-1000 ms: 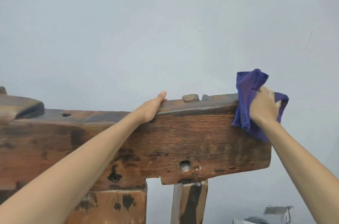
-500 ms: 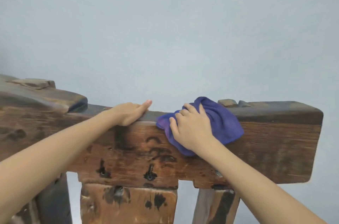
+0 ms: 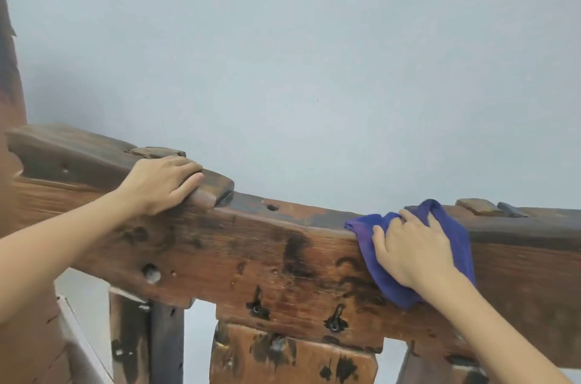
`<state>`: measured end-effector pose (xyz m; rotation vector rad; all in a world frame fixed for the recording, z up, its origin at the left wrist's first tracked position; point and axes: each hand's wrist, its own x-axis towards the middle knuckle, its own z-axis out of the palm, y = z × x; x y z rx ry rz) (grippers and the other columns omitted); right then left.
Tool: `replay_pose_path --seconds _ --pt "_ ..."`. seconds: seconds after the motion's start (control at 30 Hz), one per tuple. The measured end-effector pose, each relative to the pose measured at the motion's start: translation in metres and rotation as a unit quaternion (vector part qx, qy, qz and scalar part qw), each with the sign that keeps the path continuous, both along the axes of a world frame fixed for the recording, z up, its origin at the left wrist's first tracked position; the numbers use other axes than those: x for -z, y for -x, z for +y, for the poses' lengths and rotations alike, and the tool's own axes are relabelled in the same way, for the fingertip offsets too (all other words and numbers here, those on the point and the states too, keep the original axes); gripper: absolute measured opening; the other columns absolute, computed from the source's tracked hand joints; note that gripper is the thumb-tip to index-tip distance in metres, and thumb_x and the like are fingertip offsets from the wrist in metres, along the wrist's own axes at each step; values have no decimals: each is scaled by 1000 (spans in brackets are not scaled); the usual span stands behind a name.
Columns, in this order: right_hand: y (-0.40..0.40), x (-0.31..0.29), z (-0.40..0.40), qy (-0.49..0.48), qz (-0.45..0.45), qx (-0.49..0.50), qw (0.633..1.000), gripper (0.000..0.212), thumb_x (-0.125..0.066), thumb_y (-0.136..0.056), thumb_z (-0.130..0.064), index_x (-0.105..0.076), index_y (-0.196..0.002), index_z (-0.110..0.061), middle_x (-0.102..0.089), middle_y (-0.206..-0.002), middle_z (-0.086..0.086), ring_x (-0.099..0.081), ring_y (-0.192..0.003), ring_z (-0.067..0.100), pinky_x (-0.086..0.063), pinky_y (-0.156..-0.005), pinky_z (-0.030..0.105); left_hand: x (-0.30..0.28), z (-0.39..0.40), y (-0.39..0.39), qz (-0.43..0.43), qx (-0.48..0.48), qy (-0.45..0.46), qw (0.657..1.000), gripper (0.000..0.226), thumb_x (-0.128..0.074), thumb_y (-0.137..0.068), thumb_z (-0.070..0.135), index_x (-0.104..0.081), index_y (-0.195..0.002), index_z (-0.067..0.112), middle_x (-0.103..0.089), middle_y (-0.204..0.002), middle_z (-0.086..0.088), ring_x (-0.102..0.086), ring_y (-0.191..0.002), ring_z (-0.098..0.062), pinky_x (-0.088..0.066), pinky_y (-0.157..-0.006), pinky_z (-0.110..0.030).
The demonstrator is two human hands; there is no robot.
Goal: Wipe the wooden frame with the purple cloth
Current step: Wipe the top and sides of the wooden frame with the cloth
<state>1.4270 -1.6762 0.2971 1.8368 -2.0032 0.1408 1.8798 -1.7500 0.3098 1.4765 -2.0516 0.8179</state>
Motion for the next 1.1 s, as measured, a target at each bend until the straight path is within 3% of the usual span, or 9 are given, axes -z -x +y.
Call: replay_pose_path --seconds 0.17,0.27,0.47,0.67,0.73,0.83,0.9,1.0,1.1 --pt "-14 -7 -3 2 16 13 1000 44 -14 -94 -32 -43 -63 -21 -49 -69 -7 -56 -91 24 -33 -80 40 20 -10 -6 2 25 98 995 52 -31 -100 46 -74 -99 15 -79 -101 -2 -73 -102 -26 -55 -73 -40" --pt "-22 -16 -46 -14 -49 30 998 48 -23 -98 -46 -60 -93 -15 -73 -104 9 -62 -102 31 -31 -82 37 19 -12 -6 16 20 100 995 43 -40 -97 41 -75 -98 17 -80 -100 -1 -75 -96 -25 -55 -71 -39" --pt "-116 -31 -126 -282 -205 -5 937 56 -19 -109 -37 -42 -153 -11 -32 -166 11 -34 -151 28 -25 -119 37 23 -9 -9 27 25 74 997 36 -44 -94 38 -73 -90 18 -79 -92 3 -75 -87 -21 -52 -67 -38" --pt "-254 -37 -119 -283 -370 -136 875 37 -29 -105 -21 -62 -107 -5 -58 -133 22 -57 -108 32 -37 -97 38 21 -3 -13 31 40 62 997 36 -43 -92 36 -74 -90 19 -79 -91 4 -74 -85 -21 -51 -66 -36" --pt "-249 -36 -103 -255 -398 -191 860 40 -32 -106 -25 -64 -119 -6 -61 -139 12 -57 -119 30 -40 -106 40 22 -4 -17 26 44 62 997 38 -40 -92 37 -73 -91 19 -79 -91 4 -74 -85 -22 -51 -66 -36" --pt "-207 -21 -64 -177 -356 -250 883 38 -37 -101 -40 -71 -107 -24 -68 -107 -23 -58 -113 6 -40 -103 44 24 -11 -18 25 49 72 996 38 -39 -94 38 -71 -90 19 -77 -89 4 -73 -85 -21 -50 -66 -37" --pt "-171 -12 -45 -123 -288 -253 915 34 -39 -104 -48 -68 -120 -43 -61 -122 -35 -49 -124 -4 -38 -104 41 23 -14 -18 29 42 76 996 38 -39 -94 38 -71 -89 19 -75 -86 4 -71 -84 -21 -48 -66 -37" --pt "-117 -9 -35 -44 -148 -114 981 48 -28 -104 -60 -54 -141 -46 -53 -149 -20 -47 -139 14 -42 -107 46 22 -10 -18 29 39 73 996 38 -38 -95 40 -69 -87 19 -73 -84 4 -69 -84 -21 -45 -66 -36" --pt "-86 -16 -50 -108 -175 8 979 88 -16 -85 -88 -68 -112 -22 -72 -115 3 -66 -107 24 -49 -99 47 17 -8 -22 8 98 52 994 40 -37 -97 44 -66 -93 18 -71 -90 4 -65 -89 -21 -46 -67 -36"
